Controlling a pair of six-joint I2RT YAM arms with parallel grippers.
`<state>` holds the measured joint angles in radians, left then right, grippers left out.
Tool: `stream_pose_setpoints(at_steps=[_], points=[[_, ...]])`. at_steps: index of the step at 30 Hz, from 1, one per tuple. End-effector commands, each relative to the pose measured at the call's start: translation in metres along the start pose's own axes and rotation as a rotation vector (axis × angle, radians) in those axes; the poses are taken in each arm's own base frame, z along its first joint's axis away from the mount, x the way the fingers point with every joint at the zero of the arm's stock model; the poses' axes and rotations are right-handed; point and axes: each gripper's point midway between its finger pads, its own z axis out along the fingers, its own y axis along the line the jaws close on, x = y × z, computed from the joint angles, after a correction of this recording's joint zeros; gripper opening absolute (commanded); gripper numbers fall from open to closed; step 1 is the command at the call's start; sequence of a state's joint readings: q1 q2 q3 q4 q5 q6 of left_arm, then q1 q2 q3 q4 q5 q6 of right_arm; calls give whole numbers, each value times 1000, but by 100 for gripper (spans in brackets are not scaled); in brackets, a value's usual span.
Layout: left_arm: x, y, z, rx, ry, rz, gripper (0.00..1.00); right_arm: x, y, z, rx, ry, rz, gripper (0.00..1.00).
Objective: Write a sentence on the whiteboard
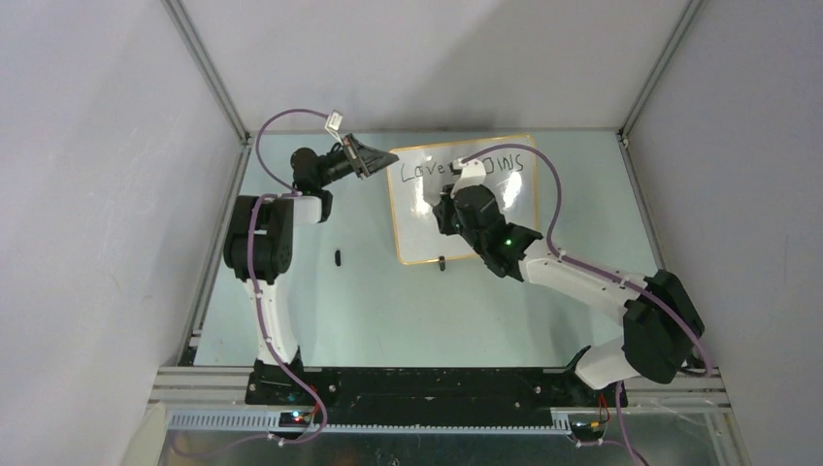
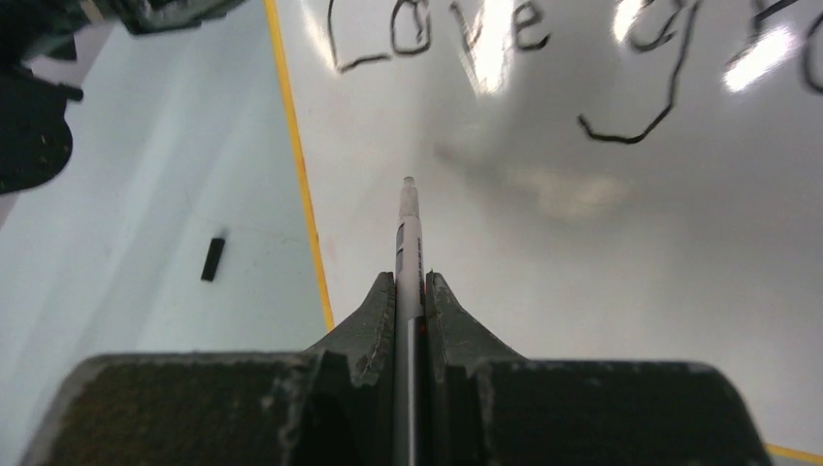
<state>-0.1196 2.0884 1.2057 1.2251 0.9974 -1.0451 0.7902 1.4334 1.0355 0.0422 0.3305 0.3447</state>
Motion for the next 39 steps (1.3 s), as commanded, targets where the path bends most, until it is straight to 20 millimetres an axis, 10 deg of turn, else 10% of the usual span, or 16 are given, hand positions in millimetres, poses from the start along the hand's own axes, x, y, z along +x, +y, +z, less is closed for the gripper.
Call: stream_pose_setpoints(at_steps=[1, 39], points=[[-1, -22, 6, 36, 21, 55, 0, -9, 25, 1, -28, -29, 10, 0], [-2, -24, 6, 42, 18, 64, 0, 23, 61, 17, 160, 78, -276, 0]])
